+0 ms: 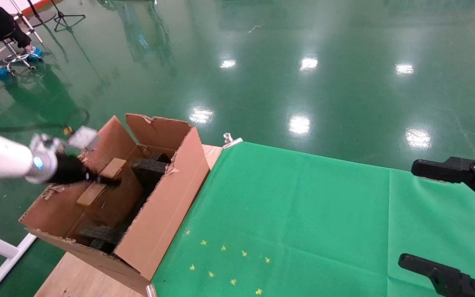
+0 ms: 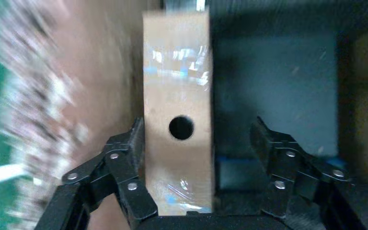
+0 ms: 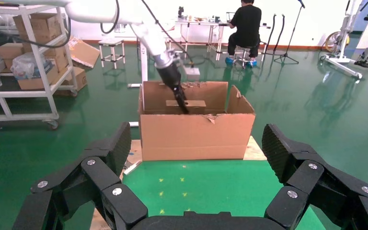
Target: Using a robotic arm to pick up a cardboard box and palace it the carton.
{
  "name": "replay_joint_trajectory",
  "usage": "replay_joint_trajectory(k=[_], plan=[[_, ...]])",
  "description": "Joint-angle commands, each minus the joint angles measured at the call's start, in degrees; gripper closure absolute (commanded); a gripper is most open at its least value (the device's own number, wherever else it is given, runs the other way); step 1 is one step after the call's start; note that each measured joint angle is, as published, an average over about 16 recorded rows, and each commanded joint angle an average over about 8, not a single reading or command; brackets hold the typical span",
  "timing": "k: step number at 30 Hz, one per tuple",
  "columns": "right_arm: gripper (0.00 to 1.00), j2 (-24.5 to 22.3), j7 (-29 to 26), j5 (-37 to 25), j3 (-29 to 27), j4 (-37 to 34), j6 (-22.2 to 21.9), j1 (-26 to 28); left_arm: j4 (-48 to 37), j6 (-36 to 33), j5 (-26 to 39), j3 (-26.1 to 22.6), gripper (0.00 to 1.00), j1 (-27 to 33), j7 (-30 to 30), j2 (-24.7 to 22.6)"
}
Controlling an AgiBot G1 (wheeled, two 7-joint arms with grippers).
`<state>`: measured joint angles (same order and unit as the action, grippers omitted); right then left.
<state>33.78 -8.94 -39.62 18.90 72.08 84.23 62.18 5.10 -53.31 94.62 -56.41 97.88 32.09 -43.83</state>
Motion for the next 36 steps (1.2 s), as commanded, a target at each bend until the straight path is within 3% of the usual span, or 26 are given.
replay_joint_trajectory(k=[1, 13, 21, 36], plan=[[0.0, 0.0, 0.0, 0.0, 0.0, 0.0, 0.0, 0.0, 1.0, -0.97, -0.71, 0.51, 0.0, 1.48, -0.66, 0.87], [0.0, -0.01, 0.01, 0.01, 0.01, -0.01, -0.02, 0.0, 17.92, -11.87, -5.28, 3.01, 0.0, 5.65, 0.25, 10.43], [0.0, -0.01, 0.01, 0.03, 0.02, -0.02, -0.02, 0.0, 20.17, -12.99, -5.68, 3.32, 0.0, 4.89, 0.2, 10.61], [0.0, -0.01, 0.02, 0.04, 0.03, -0.03, -0.02, 0.0, 31.27, -17.48, -16.37, 11.73, 0.0, -4.46, -4.69, 10.23]])
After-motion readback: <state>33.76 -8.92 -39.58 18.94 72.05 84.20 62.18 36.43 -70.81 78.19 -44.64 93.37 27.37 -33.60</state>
